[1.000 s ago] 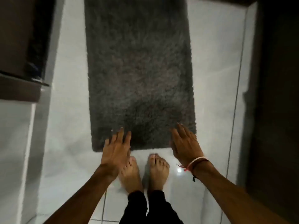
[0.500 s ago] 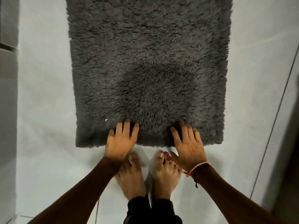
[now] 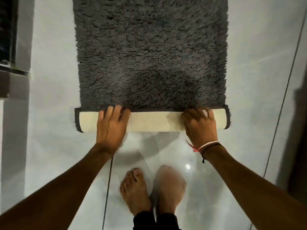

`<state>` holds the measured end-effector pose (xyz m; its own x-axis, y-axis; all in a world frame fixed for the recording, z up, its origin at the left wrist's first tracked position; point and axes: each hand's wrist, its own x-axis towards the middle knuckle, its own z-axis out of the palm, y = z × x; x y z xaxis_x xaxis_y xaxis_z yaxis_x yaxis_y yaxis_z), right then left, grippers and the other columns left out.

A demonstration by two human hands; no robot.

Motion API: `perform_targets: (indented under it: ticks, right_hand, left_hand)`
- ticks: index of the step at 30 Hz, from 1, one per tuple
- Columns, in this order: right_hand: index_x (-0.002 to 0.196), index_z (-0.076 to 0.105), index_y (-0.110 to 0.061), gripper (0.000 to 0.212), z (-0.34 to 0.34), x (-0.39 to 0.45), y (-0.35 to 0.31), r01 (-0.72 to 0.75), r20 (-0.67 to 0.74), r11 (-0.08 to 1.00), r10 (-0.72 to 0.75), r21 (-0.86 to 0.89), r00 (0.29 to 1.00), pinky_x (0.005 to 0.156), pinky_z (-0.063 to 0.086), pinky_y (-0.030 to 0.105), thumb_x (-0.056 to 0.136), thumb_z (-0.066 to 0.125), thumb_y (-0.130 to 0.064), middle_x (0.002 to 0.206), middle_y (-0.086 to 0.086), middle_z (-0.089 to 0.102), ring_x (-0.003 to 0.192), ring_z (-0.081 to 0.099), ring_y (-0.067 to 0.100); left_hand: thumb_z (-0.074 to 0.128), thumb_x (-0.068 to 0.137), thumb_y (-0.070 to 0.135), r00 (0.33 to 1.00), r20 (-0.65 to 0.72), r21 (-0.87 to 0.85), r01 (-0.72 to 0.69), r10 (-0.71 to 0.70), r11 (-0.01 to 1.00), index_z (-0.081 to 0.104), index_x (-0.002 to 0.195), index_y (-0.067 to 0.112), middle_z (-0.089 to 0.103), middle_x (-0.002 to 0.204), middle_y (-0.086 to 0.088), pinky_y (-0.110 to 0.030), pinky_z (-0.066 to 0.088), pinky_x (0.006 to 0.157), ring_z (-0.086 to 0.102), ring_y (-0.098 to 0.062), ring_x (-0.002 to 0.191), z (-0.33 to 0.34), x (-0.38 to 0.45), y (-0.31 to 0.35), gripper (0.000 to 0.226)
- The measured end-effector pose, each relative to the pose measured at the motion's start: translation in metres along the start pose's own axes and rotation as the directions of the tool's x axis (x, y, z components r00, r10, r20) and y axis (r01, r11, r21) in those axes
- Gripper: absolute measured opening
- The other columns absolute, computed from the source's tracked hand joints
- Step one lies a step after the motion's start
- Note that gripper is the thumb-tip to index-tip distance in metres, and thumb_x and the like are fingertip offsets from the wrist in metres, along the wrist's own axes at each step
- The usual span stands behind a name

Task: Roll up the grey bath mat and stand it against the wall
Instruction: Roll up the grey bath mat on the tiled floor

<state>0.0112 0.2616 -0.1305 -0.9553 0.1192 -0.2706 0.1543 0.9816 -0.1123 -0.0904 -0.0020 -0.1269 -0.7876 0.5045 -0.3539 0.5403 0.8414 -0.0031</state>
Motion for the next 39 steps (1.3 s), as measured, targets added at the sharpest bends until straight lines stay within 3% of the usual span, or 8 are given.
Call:
perform_targets:
  ticks: [5,11,16,21,23,26,34,39]
  right_hand:
    - [0.131,0.059,-0.004,0.067,0.021,-0.034,0.001,0.038,0.160,0.999,-0.040,0.016,0.986,0.111,0.038,0.056,0.081,0.077,-0.044,0.143,0.017,0.058,0.130,0.054,0.036]
    - [0.108,0.061,-0.011,0.049,0.010,-0.034,-0.016,-0.055,0.076,0.998,0.053,0.024,0.996,0.098,0.044,0.046,0.064,0.071,0.008,0.097,0.014,0.077,0.091,0.069,0.037]
    - [0.129,0.057,-0.026,0.049,-0.018,-0.049,-0.024,0.039,0.443,0.999,-0.037,0.005,0.896,0.108,0.037,0.044,0.083,0.067,-0.013,0.121,0.007,0.071,0.117,0.061,0.032]
    - [0.120,0.064,-0.010,0.051,-0.036,-0.030,-0.029,-0.074,0.202,0.996,0.061,0.056,0.978,0.098,0.046,0.049,0.071,0.070,0.004,0.126,0.016,0.067,0.109,0.064,0.039]
    - [0.120,0.065,-0.005,0.045,-0.035,-0.018,-0.034,-0.059,0.093,0.995,0.051,0.085,0.994,0.103,0.045,0.052,0.075,0.072,-0.004,0.130,0.020,0.066,0.115,0.063,0.040]
    - [0.144,0.044,-0.004,0.070,-0.027,-0.010,-0.043,-0.025,0.266,0.999,0.016,0.028,0.964,0.119,0.028,0.055,0.088,0.067,-0.039,0.154,0.020,0.044,0.141,0.041,0.036]
    - [0.129,0.046,-0.015,0.070,-0.020,0.009,-0.045,-0.048,0.245,0.997,0.060,-0.053,0.968,0.103,0.040,0.055,0.067,0.078,-0.006,0.123,0.009,0.059,0.114,0.054,0.033]
    - [0.127,0.056,-0.023,0.061,-0.043,0.015,-0.042,0.003,0.553,0.999,-0.020,0.032,0.833,0.108,0.039,0.049,0.073,0.084,-0.022,0.121,0.007,0.068,0.114,0.062,0.033]
  left_hand:
    - [0.059,0.090,0.039,0.984,0.129,0.031,-0.124,0.119,0.992,0.046,0.141,0.006,0.055,0.138,-0.020,-0.052,0.047,0.103,0.053,-0.039,0.123,0.015,-0.033,-0.003,0.061]
    - [0.068,0.074,0.001,0.954,0.297,0.047,-0.069,0.052,0.996,0.051,0.137,0.010,0.058,0.132,-0.020,-0.045,0.060,0.077,0.060,-0.040,0.111,0.003,-0.040,0.007,0.066]
    - [0.044,0.096,0.005,0.904,0.419,-0.080,-0.059,0.088,0.995,0.030,0.153,0.021,0.047,0.150,-0.011,-0.040,0.053,0.097,0.059,-0.035,0.117,0.003,-0.060,-0.017,0.061]
    - [0.006,0.105,0.015,0.816,0.569,-0.085,0.184,-0.104,0.979,0.014,0.149,0.009,0.036,0.155,-0.014,-0.040,0.025,0.118,0.035,-0.027,0.140,0.035,-0.113,0.061,0.045]
    - [0.016,0.106,0.025,0.840,0.530,-0.161,0.229,-0.112,0.960,0.010,0.149,0.009,0.037,0.156,-0.019,-0.048,0.025,0.119,0.035,-0.033,0.142,0.017,-0.074,0.033,0.047]
    - [0.052,0.090,0.055,0.978,0.208,0.081,-0.038,0.021,0.996,0.014,0.155,0.008,0.032,0.155,-0.027,-0.064,0.025,0.115,0.033,-0.043,0.141,-0.012,-0.025,-0.010,0.088]
    - [0.068,0.083,0.036,0.938,0.347,0.164,-0.077,0.016,0.983,0.016,0.143,0.016,0.040,0.141,-0.016,-0.051,0.034,0.113,0.040,-0.034,0.128,-0.024,-0.005,-0.006,0.082]
    - [0.065,0.089,0.032,0.850,0.524,-0.009,-0.052,0.049,0.999,0.038,0.145,0.021,0.045,0.144,-0.013,-0.045,0.026,0.118,0.042,-0.034,0.131,-0.037,-0.015,-0.006,0.063]
